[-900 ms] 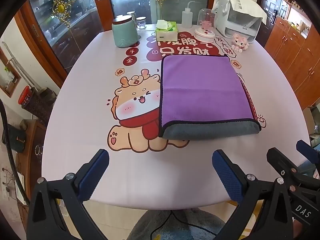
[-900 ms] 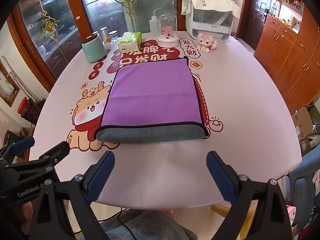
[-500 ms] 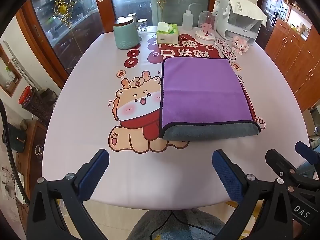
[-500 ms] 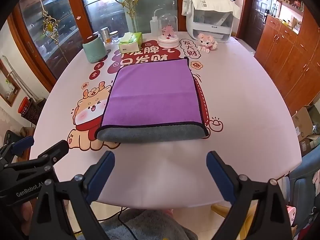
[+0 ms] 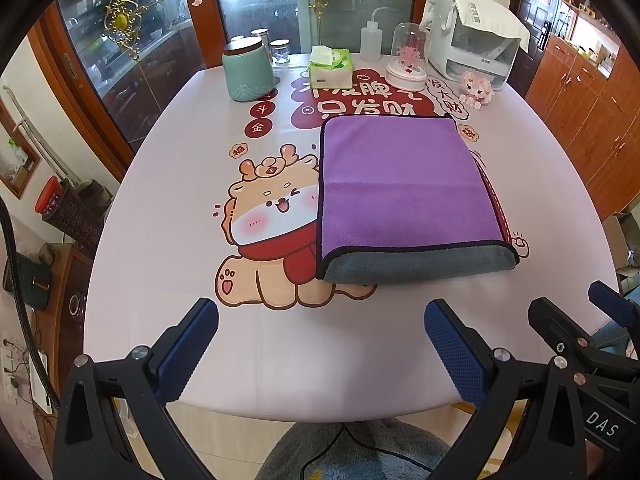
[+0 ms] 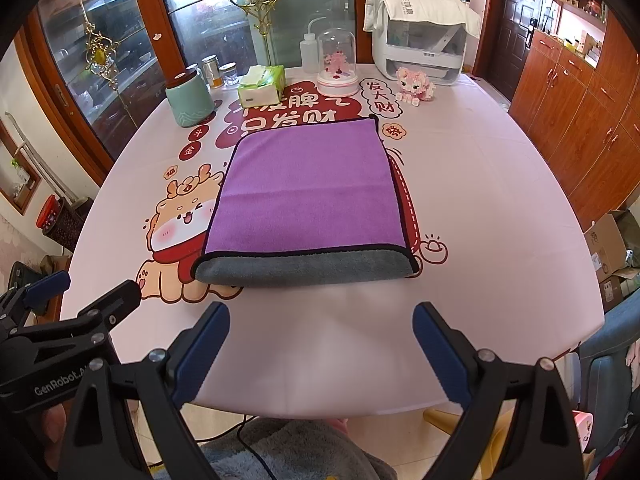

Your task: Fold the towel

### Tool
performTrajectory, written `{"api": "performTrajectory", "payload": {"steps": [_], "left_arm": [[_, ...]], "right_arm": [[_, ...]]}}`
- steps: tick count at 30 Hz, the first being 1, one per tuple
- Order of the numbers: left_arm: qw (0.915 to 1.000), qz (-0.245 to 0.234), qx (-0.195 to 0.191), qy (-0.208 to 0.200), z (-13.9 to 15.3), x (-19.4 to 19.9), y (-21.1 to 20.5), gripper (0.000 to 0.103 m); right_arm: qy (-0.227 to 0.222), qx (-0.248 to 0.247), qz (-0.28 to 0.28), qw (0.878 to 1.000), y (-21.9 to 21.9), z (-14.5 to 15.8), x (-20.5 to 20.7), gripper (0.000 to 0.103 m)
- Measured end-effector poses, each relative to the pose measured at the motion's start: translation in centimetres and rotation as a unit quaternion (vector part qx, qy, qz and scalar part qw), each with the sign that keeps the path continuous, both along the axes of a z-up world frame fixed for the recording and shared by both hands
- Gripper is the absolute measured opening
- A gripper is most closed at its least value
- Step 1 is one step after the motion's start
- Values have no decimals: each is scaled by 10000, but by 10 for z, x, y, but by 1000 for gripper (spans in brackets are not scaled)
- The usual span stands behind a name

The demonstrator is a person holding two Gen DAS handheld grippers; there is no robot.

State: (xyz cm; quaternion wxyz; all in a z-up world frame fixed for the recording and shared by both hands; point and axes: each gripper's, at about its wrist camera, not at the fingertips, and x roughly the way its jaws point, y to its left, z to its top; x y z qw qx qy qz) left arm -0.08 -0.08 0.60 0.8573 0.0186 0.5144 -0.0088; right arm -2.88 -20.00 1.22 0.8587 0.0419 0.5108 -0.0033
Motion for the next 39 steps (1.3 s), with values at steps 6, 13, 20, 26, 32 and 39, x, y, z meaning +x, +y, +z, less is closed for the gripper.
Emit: {"api": "performTrajectory", "payload": {"steps": [6, 13, 20, 26, 32, 39], "left_arm": [[10000, 1, -4, 4, -1, 0, 0, 102], [10000, -3, -2, 4, -1, 1, 0, 102], [10000, -2, 12, 20, -2, 5, -1, 102], [10000, -27, 31, -4, 0, 11, -3, 102], [10000, -26, 39, -5, 0, 13, -4, 102], [10000, -1, 52, 54, -3, 13, -6, 102]], "right_arm": [[-11, -8, -16, 10000, 1, 1, 1, 94], [-10, -7, -4, 10000, 0, 2, 4, 94], [-21, -25, 59, 10000, 0, 2, 10, 94], [-34, -37, 95, 9999, 1, 3, 14, 94], [-32, -31, 96, 9999, 0, 4, 15, 94], [9, -13, 106, 9999, -1, 3, 17, 94]]}}
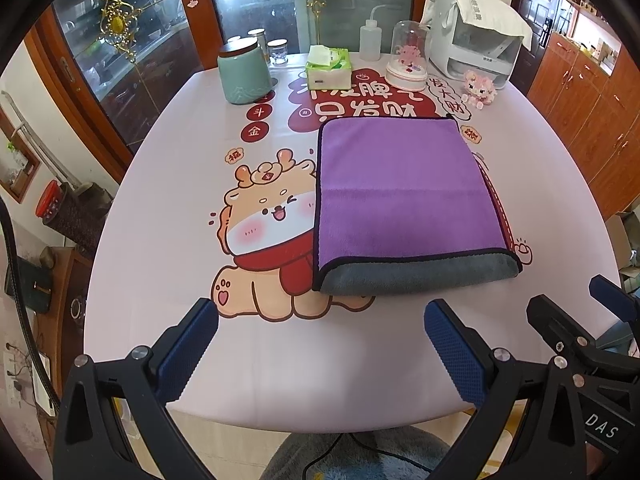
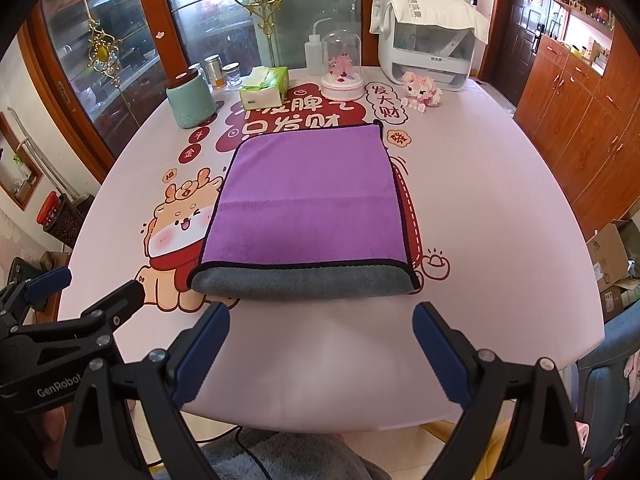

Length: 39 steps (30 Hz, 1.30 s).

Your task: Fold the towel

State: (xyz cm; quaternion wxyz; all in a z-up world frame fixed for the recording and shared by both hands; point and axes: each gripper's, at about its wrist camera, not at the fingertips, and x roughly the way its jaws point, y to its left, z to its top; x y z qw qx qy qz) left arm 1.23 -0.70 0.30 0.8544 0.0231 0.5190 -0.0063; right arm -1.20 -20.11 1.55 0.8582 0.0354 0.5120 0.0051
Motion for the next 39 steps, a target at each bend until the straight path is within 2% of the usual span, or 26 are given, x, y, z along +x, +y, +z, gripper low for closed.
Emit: {"api": "performTrajectory", "payload": {"steps": [21, 30, 39], "left_arm": [[9999, 98, 22, 69, -7, 2, 4, 102], [9998, 98, 67, 175, -14, 20, 0, 102], [9998, 33, 198, 72, -22, 44, -8, 102]], "right_arm": [[74, 7, 107, 9999, 2, -10, 6, 94], [66, -20, 104, 9999, -7, -17, 18, 91], [131, -51, 52, 9999, -27, -31, 43, 88]]}}
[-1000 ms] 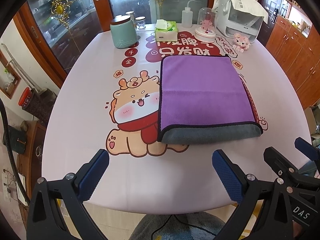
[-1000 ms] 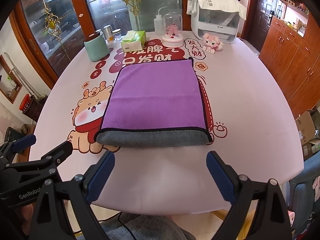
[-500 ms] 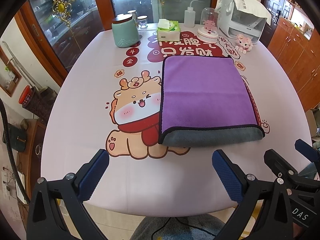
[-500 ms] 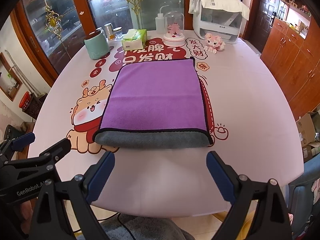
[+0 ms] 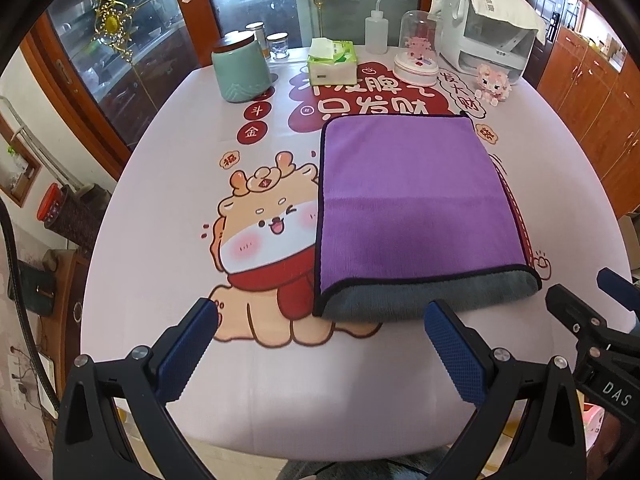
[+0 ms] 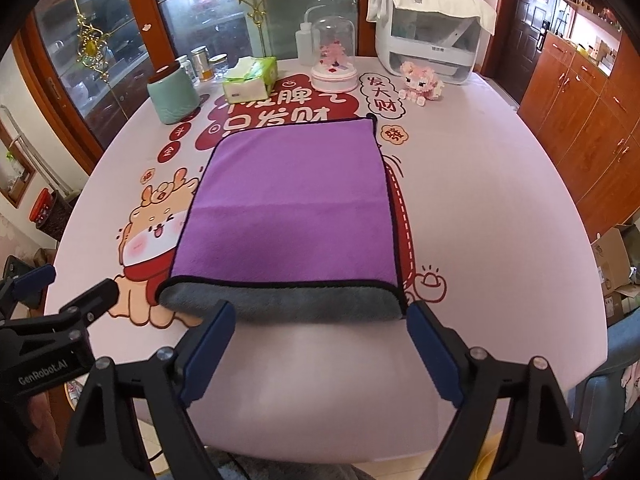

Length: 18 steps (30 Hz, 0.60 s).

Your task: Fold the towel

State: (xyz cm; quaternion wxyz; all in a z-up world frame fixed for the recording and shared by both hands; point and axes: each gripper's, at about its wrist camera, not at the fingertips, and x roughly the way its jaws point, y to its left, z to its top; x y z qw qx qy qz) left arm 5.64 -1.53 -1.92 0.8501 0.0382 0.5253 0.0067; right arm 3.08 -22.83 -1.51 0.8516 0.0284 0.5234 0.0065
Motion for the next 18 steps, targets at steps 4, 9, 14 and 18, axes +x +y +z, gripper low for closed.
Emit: {"api": "performTrajectory", "payload": {"steps": [4, 9, 14, 18], "left_arm": [[10000, -20, 33, 17, -5, 11, -3, 102], [9999, -32, 68, 96, -18, 26, -5, 102], [9997, -46, 111, 195, -33, 38, -6, 102], [9991, -66, 56, 423, -51, 49, -3, 102]], "right_arm": [[41, -45, 32, 10000, -9, -7, 10, 88], [147, -17, 72, 9999, -22, -18, 22, 87], [215, -32, 104, 9997, -33, -30, 32, 84], [273, -15, 206, 9994, -45, -42, 39, 83]]}}
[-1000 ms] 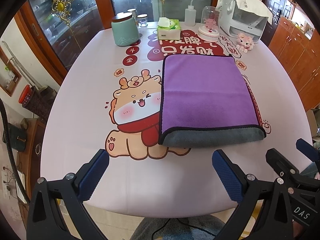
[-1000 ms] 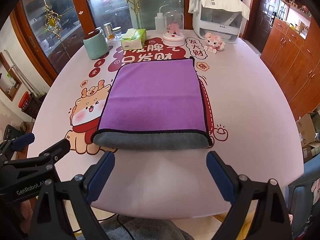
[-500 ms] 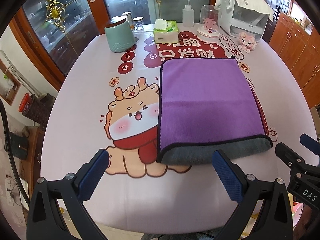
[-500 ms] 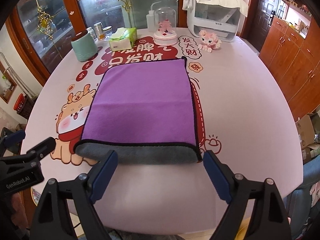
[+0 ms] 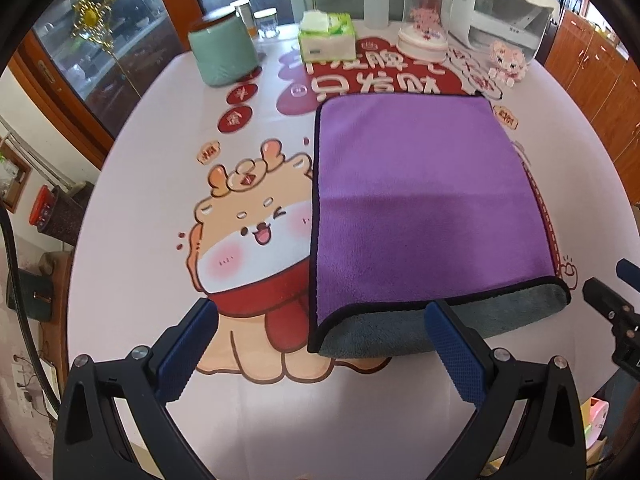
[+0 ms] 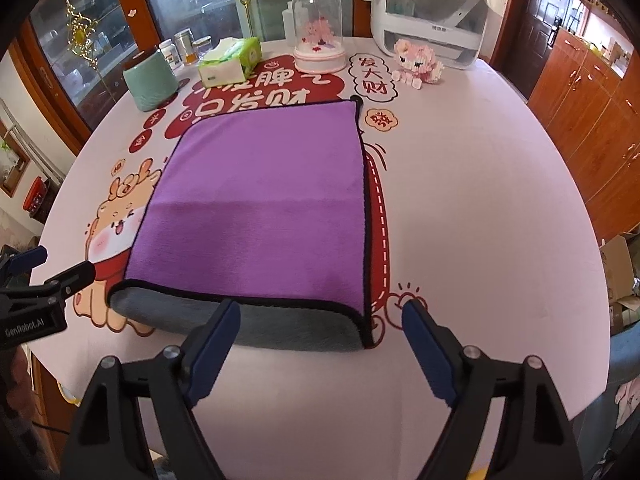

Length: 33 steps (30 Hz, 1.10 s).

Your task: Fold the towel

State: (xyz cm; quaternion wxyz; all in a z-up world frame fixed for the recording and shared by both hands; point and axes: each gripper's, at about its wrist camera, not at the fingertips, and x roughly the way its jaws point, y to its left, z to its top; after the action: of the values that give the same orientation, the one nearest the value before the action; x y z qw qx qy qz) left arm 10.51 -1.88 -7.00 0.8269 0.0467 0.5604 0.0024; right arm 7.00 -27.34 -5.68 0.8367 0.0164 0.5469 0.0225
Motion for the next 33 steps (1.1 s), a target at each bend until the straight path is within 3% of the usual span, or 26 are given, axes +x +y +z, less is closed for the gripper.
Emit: {"api": "performTrajectory", "payload": {"steps": [6, 8, 16, 21, 28, 30, 33], "left_arm": [[9999, -91, 32, 139, -21, 11, 7, 102], [9997, -179, 20, 188, -26, 14, 9, 102], [9972, -454, -444, 401, -45, 27, 28, 102], [9925, -752, -792, 558, -54, 30, 36, 96], [9841, -1152, -1174, 663, -62, 28, 39, 95], [9823, -1196, -1214, 777, -67, 29, 39, 89], [9778, -1283, -1305, 1020, -77, 34, 38, 72]], "right_arm": [[129, 226, 238, 9994, -26, -23, 10, 82], [200, 322, 345, 9987, -36, -31, 14, 76], [475, 816, 691, 9931, -69, -57, 20, 66], [566, 1199, 1188, 9840, -62, -64, 21, 60], [769, 1414, 1563, 9745, -54, -76, 24, 48], [803, 1439, 1643, 9725, -53, -77, 24, 45], [844, 1497, 1771, 9691, -50, -78, 25, 40]]}}
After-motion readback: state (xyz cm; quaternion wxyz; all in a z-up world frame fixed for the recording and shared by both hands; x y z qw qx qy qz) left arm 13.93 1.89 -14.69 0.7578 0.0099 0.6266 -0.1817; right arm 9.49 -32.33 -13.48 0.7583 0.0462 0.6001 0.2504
